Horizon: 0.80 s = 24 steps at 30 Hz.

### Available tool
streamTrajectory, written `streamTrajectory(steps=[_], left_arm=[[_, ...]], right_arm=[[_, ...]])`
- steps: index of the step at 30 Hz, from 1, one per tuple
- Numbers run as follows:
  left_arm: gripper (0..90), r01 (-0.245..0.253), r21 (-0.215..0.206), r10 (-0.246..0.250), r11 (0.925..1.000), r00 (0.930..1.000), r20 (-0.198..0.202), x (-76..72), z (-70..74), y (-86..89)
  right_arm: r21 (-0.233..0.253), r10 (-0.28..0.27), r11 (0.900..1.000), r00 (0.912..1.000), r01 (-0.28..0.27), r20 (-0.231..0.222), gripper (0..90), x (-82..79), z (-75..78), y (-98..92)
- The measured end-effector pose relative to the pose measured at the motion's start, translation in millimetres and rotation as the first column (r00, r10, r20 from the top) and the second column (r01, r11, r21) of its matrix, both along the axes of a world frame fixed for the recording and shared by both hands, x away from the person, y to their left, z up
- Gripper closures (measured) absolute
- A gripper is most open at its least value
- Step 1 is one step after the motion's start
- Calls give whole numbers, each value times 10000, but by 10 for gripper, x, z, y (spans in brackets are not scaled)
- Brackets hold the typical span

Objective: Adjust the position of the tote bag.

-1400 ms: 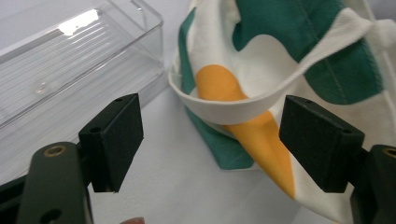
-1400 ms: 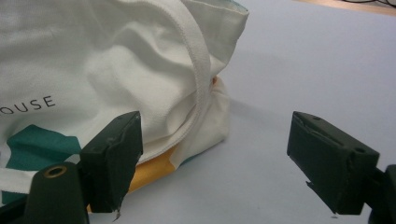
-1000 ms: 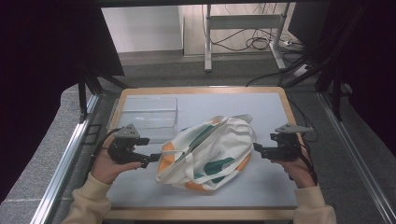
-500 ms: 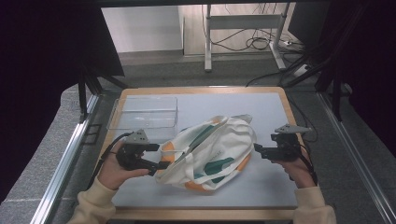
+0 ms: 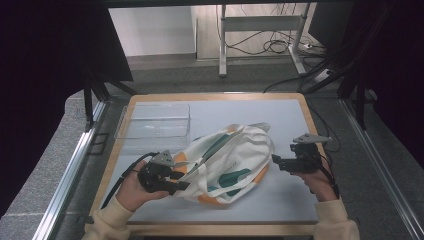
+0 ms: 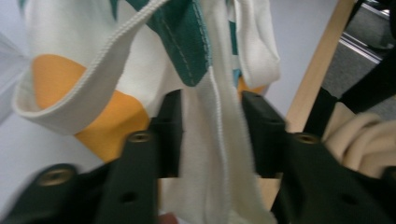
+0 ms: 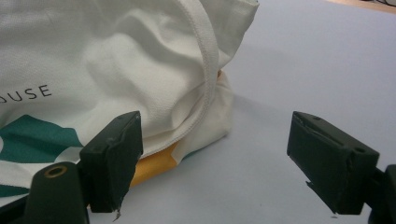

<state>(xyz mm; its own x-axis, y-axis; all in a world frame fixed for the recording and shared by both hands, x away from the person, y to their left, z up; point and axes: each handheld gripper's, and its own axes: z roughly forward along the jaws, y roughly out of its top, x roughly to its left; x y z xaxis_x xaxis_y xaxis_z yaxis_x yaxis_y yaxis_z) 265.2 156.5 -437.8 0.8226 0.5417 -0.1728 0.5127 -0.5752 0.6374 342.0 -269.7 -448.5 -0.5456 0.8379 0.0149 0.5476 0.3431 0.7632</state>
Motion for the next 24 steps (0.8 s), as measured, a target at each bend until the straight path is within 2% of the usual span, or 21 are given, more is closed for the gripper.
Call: streamTrajectory(steps=[2,5,14,24], left_arm=[[763,81,-88,-81,9999,10000,-3,3,-6,0],[797,70,-104,-70,9999,10000,-25,18,-24,20],[806,77,-215,-79,9997,9999,-102,37,-48,43],[804,60,-239,-62,9997,10000,-70,36,-55,55]], right_arm=[[-31,-2,10000,10000,2,-3,185,0,-2,-1],[-150,13,9999,10000,-13,-12,185,5,-11,1],[-678,384,9970,9990,-368,217,189,-20,-24,7],[-391,70,9992,9990,-52,446,198,-8,1,-96]])
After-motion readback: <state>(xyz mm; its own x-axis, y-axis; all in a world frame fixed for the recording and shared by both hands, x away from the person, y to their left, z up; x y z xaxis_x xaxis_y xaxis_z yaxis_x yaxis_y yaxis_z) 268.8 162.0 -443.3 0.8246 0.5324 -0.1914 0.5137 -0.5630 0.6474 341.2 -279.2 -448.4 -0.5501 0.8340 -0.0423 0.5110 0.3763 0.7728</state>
